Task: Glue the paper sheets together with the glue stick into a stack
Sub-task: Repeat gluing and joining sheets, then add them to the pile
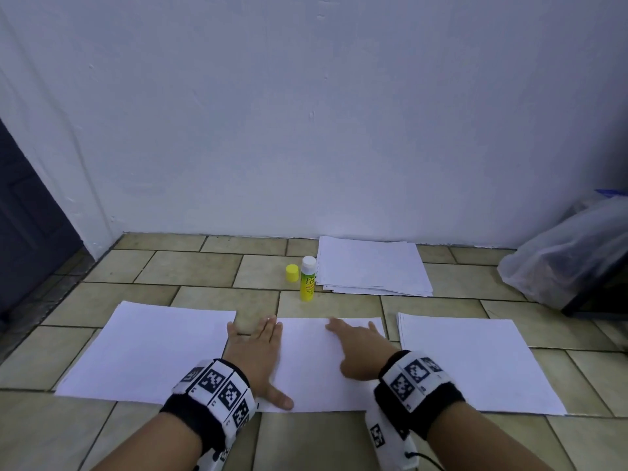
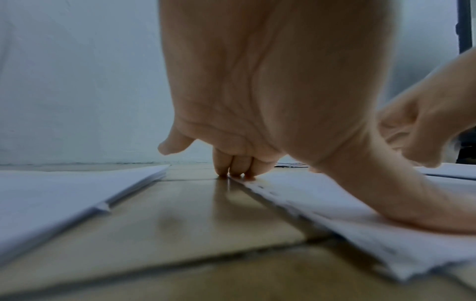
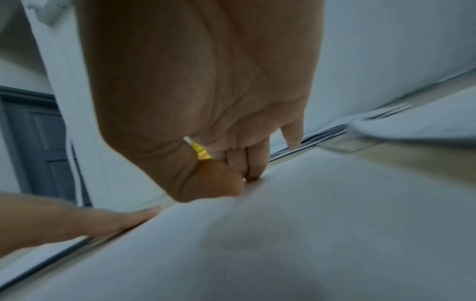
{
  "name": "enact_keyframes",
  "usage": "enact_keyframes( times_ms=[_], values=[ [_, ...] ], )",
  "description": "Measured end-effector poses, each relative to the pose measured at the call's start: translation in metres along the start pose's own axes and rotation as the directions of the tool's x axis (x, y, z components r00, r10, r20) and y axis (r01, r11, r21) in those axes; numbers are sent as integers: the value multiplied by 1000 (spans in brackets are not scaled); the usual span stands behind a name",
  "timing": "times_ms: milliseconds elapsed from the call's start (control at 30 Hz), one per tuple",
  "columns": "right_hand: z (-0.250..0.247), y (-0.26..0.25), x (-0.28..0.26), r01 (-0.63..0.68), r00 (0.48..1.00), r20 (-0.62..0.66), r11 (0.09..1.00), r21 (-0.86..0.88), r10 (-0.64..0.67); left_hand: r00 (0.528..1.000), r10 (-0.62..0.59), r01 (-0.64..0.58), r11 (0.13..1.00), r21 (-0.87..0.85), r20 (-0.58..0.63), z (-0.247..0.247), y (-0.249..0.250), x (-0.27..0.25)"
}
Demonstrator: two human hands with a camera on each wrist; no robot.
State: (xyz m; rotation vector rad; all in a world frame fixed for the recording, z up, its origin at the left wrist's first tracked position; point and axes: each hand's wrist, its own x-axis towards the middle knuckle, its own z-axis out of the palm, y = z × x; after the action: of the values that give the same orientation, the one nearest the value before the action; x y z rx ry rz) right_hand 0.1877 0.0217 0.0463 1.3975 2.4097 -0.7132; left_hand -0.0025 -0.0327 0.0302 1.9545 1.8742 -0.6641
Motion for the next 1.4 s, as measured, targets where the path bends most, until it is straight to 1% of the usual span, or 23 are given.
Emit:
enact_keyframes(
  times_ms=[67,167,233,300,433,600,733,1133,1300,1400],
  values=[
    [-5,24,-6,-59,998,-33,998,31,60,1000,17,-17,1000,-13,5,-1,-2,-1],
    [-9,51,-11,-115,991,-75,993,10,115,999,39,-38,998,-44,7,-2,-9,0],
    [-10,60,-10,-119,990,-78,993,-24,117,999,46,-45,996,-79,5,-4,-17,2],
    [-10,64,-8,-96,994,-59,993,-71,92,999,54,-53,996,-68,5,-7,-25,3],
    [-12,65,-10,-65,998,6,991,-118,66,998,59,-60,998,6,30,-7,-28,6],
    [-11,62,-15,-50,996,73,993,-109,58,999,42,-42,998,55,4,-3,-27,3],
    [-7,58,-19,-49,995,84,991,-126,60,1000,16,-17,998,65,3,-2,-23,0],
    [-8,47,-24,-74,996,37,989,-126,79,999,-8,5,997,75,43,4,-24,8],
    [-14,48,-26,-59,996,55,994,-93,64,999,-17,12,996,94,50,-2,-20,5],
    [-20,55,-28,-61,996,73,998,27,59,998,-25,20,995,98,50,-1,-19,5]
  ],
)
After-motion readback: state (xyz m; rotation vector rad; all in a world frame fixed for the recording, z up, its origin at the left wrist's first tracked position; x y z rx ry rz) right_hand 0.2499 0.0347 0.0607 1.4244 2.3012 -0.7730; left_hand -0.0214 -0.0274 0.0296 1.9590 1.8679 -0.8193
